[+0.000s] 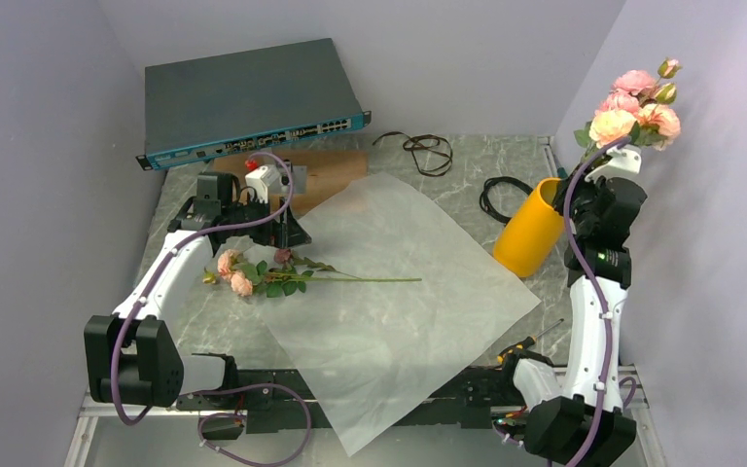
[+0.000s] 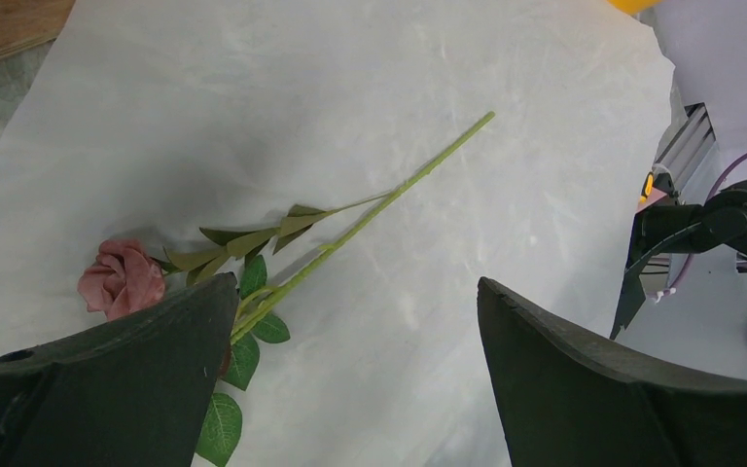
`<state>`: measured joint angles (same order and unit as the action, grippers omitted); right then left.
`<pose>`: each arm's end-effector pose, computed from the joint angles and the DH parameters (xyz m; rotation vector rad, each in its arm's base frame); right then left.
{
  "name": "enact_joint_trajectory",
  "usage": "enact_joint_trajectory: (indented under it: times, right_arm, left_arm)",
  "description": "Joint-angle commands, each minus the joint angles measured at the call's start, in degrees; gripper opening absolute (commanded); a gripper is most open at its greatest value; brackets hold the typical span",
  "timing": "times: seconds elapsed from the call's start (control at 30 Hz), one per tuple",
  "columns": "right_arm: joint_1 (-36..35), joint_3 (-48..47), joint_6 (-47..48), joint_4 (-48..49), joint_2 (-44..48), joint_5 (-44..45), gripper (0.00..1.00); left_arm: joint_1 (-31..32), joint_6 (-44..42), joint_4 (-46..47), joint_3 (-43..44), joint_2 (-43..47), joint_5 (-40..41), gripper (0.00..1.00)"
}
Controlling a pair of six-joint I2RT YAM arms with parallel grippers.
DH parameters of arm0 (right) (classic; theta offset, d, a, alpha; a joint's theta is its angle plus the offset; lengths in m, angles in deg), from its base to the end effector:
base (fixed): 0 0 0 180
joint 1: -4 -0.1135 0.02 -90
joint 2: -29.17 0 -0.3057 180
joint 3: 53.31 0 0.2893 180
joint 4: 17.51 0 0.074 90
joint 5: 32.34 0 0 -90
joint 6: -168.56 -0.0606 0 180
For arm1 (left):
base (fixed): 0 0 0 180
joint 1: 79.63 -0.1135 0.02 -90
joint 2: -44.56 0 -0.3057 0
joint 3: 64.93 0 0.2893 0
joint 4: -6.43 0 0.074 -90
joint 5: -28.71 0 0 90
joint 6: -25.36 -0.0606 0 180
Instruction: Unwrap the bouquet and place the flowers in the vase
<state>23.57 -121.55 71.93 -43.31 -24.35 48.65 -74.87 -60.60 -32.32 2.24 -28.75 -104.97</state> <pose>0.2382 -0.0746 0.4071 0.2874 1.7382 -0.0254 0.2988 -0.0669 0.2922 0.3876 2.2412 -0.9680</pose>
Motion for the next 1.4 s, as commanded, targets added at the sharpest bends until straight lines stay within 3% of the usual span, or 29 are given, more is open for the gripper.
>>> enact_joint_trajectory:
  times: [0.0, 0.07, 0.17, 0.37, 0.47, 0.73, 1.07, 1.23, 1.37]
  right_arm:
    - [0.2, -0.2, -1.4, -3.6, 1.5, 1.2, 0.37]
    - [0.2, -0.9, -1.6, -5.6, 1.6, 0.9, 0.52]
    - [0.2, -2.4, -2.0, -8.6, 2.0, 0.9, 0.60]
    - [0.2, -6.5, -1.6, -18.8, 4.3, 1.1, 0.86]
    - [0.2, -9.1, -0.2, -25.5, 4.9, -0.1, 0.93]
    - [0.1, -13.3, 6.0, -41.3, 5.5, -10.8, 0.94]
    - [-1.6, -14.3, 17.9, -47.1, 4.0, -28.7, 0.92]
    - [-14.0, -15.7, 17.1, -43.7, -0.8, -22.6, 0.91]
    - [-28.4, -17.7, 17.3, -38.5, -5.9, -18.0, 0.91]
  left_arm:
    - [0.3, -1.6, -0.4, 1.1, 2.0, -0.4, 1.00]
    - [0.4, -1.7, -0.7, 1.1, 2.2, -0.4, 1.00]
    - [0.4, -2.0, -1.0, 1.3, 2.1, -0.4, 0.99]
    - [0.4, -2.5, -1.4, 1.5, 2.1, -0.4, 0.99]
    - [0.4, -2.8, -1.8, 1.4, 2.2, -0.3, 0.99]
    - [0.4, -2.1, -1.9, 0.5, 3.0, -0.1, 0.99]
    - [0.5, 0.4, -1.8, -2.6, 6.9, 1.6, 0.99]
    - [-1.8, 0.5, -3.0, -4.7, 10.2, 2.9, 0.99]
    - [-10.1, 2.9, -3.5, -6.0, 12.9, 2.3, 1.00]
